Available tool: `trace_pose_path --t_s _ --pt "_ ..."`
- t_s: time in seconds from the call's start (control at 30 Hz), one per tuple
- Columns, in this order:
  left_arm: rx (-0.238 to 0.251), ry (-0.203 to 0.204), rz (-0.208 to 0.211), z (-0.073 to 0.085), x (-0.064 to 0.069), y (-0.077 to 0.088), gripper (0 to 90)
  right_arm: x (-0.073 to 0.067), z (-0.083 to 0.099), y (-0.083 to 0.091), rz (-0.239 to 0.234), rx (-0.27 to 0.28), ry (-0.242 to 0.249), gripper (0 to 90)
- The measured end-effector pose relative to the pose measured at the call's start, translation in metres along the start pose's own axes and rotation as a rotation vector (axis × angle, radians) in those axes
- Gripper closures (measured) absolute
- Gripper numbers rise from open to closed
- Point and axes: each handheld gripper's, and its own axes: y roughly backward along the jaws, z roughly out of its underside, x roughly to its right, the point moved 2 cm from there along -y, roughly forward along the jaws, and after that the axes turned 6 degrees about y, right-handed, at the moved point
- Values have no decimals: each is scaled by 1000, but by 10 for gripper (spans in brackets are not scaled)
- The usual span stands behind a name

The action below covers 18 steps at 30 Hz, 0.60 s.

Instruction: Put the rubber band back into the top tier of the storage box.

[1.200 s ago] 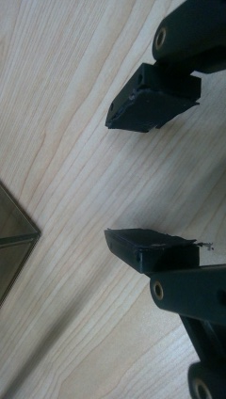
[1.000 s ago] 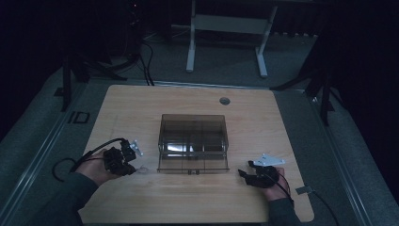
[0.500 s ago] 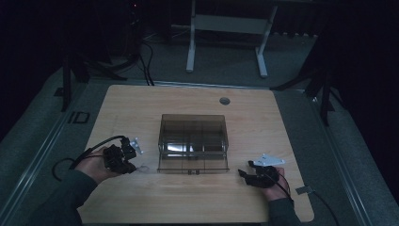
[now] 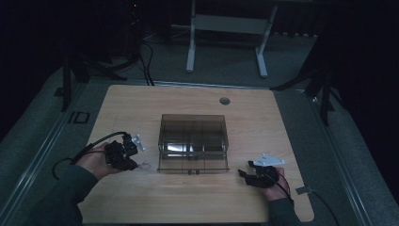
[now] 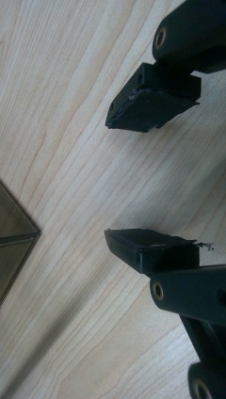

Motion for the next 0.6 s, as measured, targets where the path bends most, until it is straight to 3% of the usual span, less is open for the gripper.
trace_pose_path --t_s 0.6 --pt "11 -26 1 -8 1 10 893 0 0 0 -1 0 0 401"
